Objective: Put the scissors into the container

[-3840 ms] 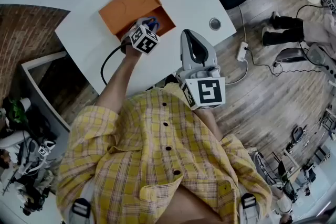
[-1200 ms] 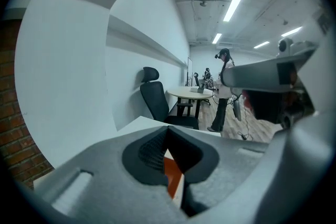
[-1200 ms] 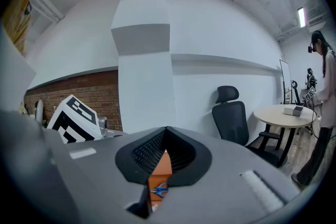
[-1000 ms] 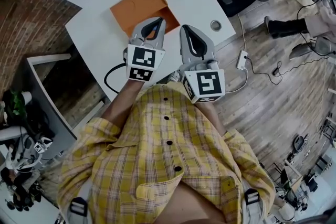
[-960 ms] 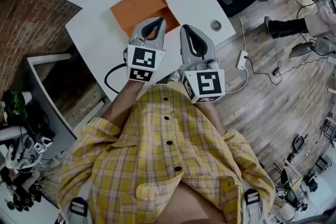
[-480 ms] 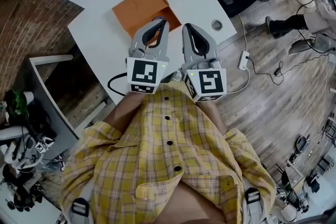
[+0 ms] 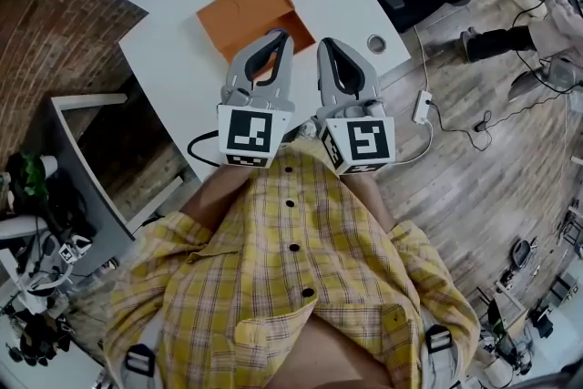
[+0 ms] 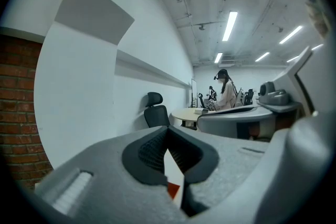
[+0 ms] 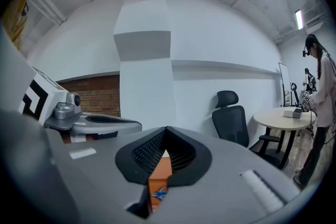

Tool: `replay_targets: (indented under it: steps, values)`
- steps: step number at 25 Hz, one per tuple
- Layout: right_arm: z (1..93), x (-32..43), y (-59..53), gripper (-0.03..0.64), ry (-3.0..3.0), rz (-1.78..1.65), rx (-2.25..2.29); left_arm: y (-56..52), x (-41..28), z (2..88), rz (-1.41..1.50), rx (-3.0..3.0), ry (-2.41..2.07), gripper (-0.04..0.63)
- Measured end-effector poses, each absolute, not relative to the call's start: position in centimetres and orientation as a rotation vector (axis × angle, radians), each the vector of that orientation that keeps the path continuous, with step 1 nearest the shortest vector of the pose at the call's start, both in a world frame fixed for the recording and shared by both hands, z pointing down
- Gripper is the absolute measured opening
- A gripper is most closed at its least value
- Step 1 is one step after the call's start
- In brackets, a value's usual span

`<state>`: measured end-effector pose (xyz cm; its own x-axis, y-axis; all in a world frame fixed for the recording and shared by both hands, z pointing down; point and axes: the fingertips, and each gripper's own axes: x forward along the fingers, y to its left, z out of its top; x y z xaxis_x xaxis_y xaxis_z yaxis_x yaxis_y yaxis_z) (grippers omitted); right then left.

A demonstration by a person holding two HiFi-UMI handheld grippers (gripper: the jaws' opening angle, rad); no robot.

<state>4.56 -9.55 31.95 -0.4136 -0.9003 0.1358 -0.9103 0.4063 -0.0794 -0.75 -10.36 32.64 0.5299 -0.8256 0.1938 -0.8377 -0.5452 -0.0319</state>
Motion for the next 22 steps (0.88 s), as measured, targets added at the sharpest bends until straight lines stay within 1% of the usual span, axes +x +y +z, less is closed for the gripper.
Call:
replay_targets:
  steps: [22]
  values:
    - [31.33,3.80,-9.24,0.005,-2.623,0.200,1.625,-9.41,-1.76,31.74,0.231,2.669,-1.539,0.003]
